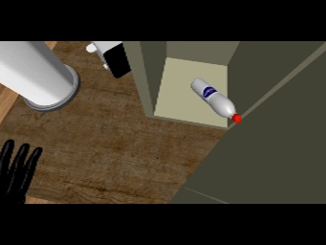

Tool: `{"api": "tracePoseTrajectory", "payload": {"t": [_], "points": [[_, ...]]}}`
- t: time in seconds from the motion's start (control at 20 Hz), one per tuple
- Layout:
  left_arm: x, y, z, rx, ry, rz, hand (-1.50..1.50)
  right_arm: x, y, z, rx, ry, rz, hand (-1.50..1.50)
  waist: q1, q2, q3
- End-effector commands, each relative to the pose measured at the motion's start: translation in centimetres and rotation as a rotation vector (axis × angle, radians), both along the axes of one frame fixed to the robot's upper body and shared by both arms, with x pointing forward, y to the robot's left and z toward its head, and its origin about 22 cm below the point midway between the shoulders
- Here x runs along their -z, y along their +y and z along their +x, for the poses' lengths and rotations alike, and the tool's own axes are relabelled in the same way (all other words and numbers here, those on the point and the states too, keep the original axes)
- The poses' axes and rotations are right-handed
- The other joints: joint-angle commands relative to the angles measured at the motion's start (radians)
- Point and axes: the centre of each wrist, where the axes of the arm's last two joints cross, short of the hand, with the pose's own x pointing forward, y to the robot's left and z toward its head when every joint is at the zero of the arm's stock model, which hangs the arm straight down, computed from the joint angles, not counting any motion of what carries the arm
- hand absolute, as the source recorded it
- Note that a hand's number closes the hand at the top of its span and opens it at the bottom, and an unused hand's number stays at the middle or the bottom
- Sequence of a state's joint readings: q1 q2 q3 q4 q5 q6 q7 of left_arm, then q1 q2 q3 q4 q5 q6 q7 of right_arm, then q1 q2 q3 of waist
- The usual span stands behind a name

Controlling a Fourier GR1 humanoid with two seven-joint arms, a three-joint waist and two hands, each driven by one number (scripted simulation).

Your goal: Pick up the bottled water, place it into the cabinet and close the cabinet

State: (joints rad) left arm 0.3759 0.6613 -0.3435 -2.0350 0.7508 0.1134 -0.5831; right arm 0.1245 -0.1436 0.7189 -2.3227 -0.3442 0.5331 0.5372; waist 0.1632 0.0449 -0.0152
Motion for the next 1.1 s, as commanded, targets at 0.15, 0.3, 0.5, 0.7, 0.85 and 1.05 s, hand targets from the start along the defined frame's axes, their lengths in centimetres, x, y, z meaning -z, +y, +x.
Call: {"api": "tracePoseTrajectory", "payload": {"t": [0.15,0.3,0.5,0.7,0.85,1.05], "points": [[0.2,0.6,-0.2,-0.023,0.009,0.0,-1.5,1.2,0.6,2.7,0.296,0.194,0.15,1.5,-0.042,-0.006,0.005],[0.2,1.2,-0.5,-0.039,0.017,0.0,-1.5,1.7,-0.5,3.0,0.417,0.209,0.171,1.5,-0.047,-0.01,0.005],[0.3,0.8,-0.5,-0.034,0.021,-0.012,-1.5,2.1,-1.1,4.0,0.518,0.237,0.197,1.5,-0.058,-0.001,0.006],[0.2,0.6,-0.4,-0.005,0.014,-0.02,-1.5,2.4,-1.6,6.7,0.613,0.247,0.215,1.5,-0.029,0.0,0.007],[0.0,1.4,-0.4,-0.008,0.018,-0.017,-1.5,1.9,-0.9,9.7,0.695,0.25,0.222,1.5,-0.004,-0.007,0.008],[0.5,1.3,-0.1,-0.012,0.015,-0.017,-1.5,1.6,1.4,14.3,0.77,0.293,0.198,1.5,-0.01,-0.009,0.011]]}}
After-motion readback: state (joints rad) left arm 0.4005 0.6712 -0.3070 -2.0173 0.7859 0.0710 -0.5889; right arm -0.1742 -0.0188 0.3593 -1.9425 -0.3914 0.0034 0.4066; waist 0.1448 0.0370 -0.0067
